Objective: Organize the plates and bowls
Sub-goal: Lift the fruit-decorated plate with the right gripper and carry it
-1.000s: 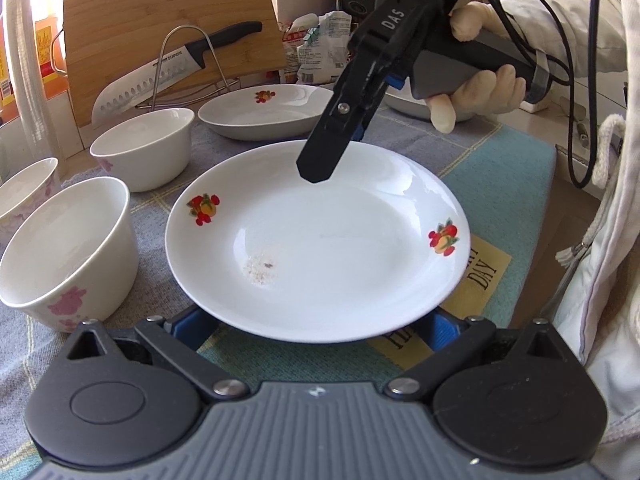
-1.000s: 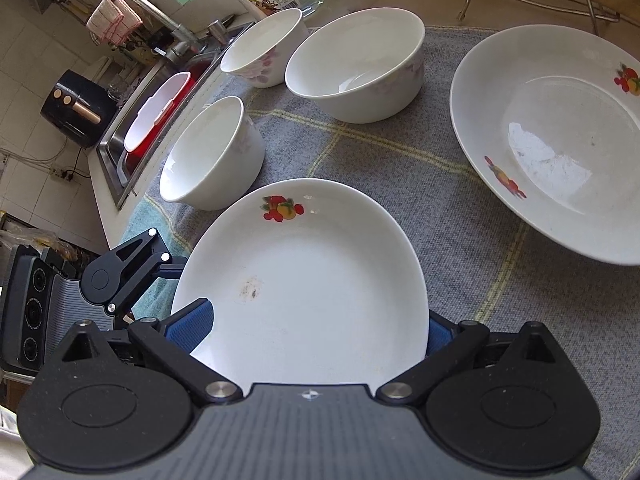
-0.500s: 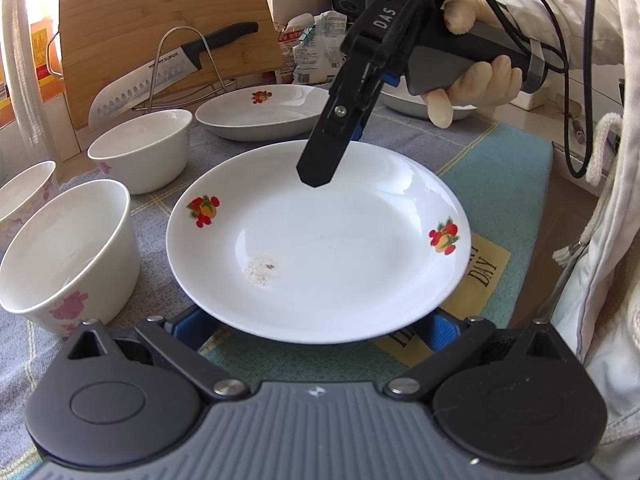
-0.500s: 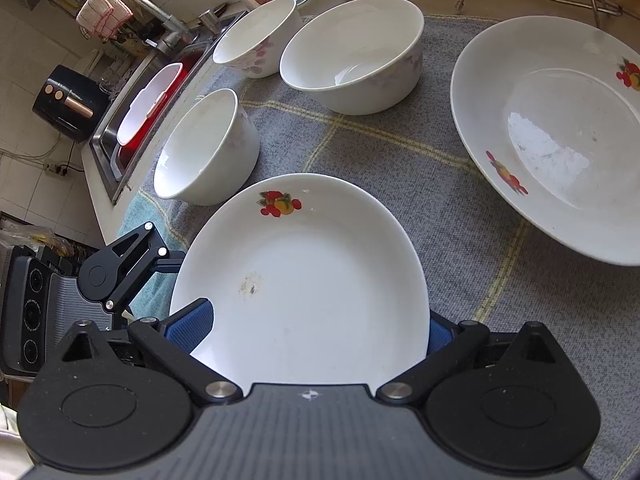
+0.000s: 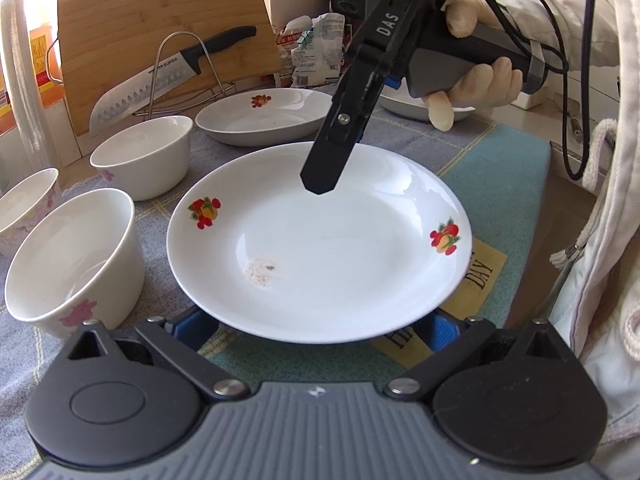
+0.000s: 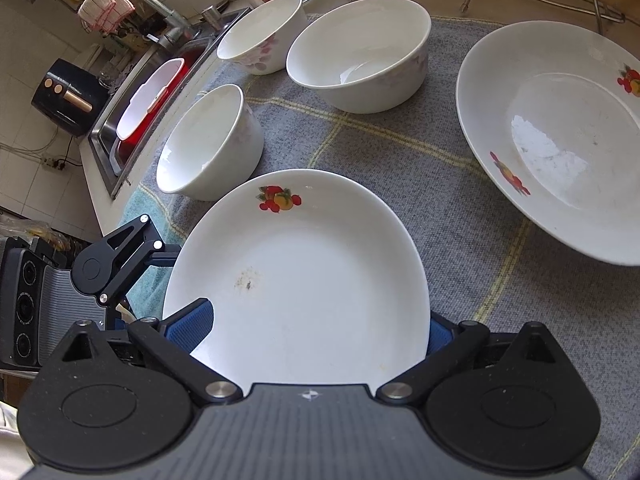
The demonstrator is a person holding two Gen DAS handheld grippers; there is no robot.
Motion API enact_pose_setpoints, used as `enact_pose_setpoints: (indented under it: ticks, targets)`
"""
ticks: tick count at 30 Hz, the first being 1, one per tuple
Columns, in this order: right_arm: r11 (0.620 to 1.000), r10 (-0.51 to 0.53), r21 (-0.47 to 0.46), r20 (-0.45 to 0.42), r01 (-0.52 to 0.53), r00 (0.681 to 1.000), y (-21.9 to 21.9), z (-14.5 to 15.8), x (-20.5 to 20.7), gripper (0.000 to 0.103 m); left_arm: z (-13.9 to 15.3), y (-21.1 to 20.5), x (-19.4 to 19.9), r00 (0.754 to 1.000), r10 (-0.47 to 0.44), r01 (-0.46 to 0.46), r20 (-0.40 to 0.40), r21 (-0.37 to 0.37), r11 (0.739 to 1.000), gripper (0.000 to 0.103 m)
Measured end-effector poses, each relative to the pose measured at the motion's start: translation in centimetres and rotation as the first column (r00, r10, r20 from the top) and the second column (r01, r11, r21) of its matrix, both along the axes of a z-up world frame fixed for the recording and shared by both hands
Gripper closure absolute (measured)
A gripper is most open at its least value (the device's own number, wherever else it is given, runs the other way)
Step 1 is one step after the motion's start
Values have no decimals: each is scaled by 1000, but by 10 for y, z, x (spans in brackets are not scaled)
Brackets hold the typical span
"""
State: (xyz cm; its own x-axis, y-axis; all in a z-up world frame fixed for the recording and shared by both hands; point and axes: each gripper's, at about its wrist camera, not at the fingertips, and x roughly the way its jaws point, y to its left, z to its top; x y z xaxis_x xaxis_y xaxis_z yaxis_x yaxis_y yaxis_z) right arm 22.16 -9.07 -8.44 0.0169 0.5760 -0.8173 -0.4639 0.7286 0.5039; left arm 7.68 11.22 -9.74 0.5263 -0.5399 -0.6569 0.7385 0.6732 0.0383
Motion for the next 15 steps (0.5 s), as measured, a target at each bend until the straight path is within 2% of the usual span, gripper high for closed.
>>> enact_pose_setpoints:
  ticks: [15]
  targets:
    - [999, -30, 23, 47, 29, 998, -24, 18, -7, 0, 18, -18, 0, 999, -25, 25, 26, 19, 1000, 2]
